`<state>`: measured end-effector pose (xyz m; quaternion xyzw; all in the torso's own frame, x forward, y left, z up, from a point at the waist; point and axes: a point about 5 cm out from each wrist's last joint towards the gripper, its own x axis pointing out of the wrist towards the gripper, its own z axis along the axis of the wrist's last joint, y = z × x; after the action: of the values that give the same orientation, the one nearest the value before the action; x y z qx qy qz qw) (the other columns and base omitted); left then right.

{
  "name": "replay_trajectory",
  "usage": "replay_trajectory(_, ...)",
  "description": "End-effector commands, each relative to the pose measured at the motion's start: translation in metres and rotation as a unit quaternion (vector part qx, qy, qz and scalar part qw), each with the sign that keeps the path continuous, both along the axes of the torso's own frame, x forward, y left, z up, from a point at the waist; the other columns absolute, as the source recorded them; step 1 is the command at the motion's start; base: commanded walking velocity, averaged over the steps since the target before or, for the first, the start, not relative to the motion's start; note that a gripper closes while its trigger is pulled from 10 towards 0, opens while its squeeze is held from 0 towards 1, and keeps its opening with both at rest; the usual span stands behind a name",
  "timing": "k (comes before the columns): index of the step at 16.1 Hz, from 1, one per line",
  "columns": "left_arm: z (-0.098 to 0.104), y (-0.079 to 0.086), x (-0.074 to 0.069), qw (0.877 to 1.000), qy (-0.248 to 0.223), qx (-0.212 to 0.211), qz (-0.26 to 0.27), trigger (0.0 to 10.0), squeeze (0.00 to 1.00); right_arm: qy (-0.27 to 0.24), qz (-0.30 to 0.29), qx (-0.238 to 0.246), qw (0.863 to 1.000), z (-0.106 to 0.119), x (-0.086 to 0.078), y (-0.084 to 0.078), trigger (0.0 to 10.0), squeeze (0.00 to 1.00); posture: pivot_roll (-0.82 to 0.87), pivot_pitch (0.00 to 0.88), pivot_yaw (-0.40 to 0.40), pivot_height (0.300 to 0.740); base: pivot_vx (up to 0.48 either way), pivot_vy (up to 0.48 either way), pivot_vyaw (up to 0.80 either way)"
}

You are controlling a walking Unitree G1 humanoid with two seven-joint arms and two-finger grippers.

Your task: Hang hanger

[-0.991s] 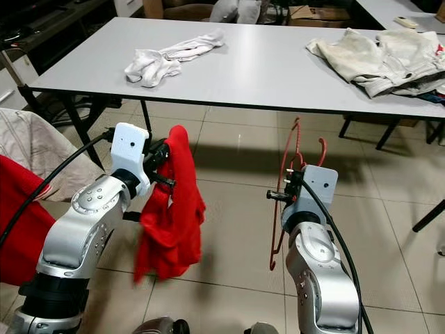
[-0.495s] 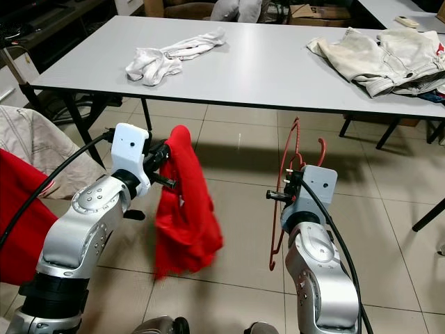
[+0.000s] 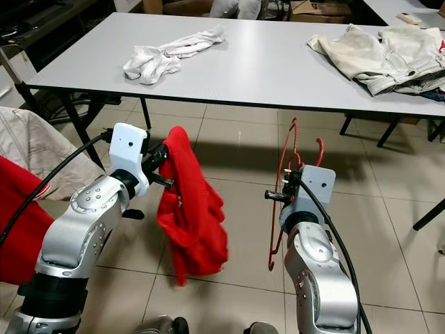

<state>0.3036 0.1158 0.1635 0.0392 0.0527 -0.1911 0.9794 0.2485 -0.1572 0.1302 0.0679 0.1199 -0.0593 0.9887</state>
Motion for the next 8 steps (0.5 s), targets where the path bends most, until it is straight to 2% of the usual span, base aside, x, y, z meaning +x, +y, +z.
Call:
replay_trajectory(1,0.0114,0.0021,0.0004,1.000,-0.021,-0.006,0.003,10.0,0.00,-0.002,0.004,0.001,1.000,0.0023,0.0005,0.0015,10.0,0.00,0.00,0.048,0.050,0.740,0.000,0.000,0.00)
replay_trajectory(8,0.0113,0.0012,0.0000,1.000,-0.018,-0.005,-0.001,10.0,0.00,-0.005,0.008,0.003,1.000,0.0028,-0.0008,0.0027,10.0,0.00,0.00,0.054,0.054,0.740,0.000,0.000,0.00)
